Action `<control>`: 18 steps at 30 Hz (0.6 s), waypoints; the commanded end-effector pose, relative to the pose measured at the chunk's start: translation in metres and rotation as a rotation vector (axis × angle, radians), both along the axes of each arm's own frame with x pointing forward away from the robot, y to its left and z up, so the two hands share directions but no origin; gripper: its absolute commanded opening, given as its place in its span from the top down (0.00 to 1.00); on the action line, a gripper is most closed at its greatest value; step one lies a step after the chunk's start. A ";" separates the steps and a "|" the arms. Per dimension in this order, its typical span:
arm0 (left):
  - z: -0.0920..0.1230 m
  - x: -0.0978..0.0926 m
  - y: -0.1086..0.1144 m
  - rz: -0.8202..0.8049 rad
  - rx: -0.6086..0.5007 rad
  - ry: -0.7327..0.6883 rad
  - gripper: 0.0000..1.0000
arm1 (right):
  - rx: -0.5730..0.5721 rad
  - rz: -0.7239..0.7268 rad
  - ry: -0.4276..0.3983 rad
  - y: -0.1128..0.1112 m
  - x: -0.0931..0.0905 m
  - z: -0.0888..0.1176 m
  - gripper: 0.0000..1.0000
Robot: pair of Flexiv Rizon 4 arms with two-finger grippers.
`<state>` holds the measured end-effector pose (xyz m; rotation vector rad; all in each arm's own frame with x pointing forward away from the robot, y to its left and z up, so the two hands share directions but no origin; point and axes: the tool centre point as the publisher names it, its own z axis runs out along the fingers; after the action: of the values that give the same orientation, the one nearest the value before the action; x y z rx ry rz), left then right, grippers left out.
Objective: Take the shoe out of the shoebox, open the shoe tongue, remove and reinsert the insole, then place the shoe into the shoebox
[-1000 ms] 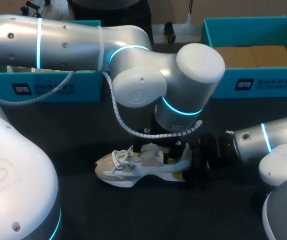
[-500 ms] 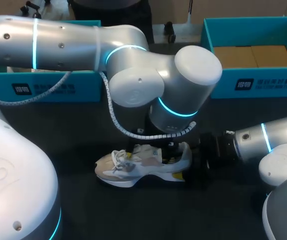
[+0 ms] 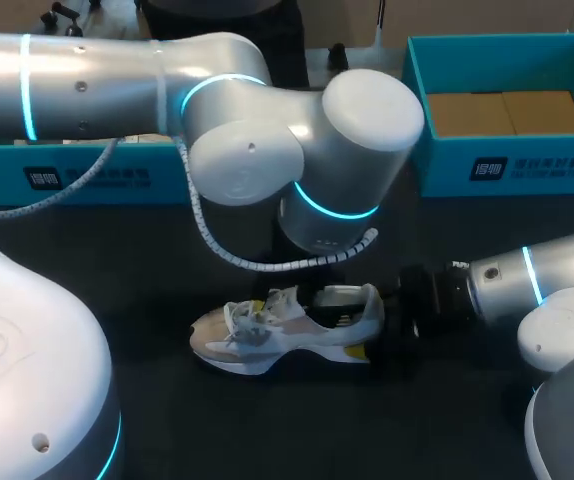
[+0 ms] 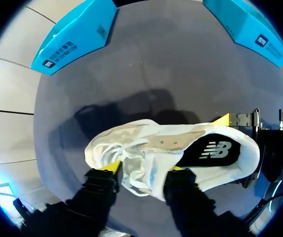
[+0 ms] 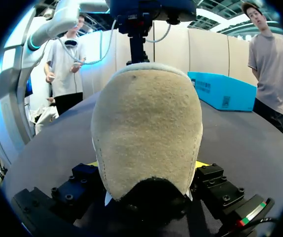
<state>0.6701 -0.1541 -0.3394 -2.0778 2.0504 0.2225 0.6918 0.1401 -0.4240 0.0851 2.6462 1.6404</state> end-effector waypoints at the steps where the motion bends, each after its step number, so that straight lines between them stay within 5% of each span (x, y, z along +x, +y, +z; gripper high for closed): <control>1: 0.004 -0.003 0.005 0.017 -0.023 -0.005 0.88 | -0.001 -0.003 -0.002 0.003 0.000 -0.003 1.00; 3: 0.006 -0.003 0.004 0.006 -0.035 0.008 1.00 | -0.001 -0.003 -0.002 0.003 0.000 -0.003 1.00; 18: 0.035 -0.015 0.028 -0.090 -0.120 0.041 1.00 | -0.001 -0.003 -0.002 0.003 0.000 -0.003 1.00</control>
<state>0.6604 -0.1425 -0.3111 -2.0428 2.1984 0.2004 0.6918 0.1401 -0.4240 0.0846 2.6461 1.6404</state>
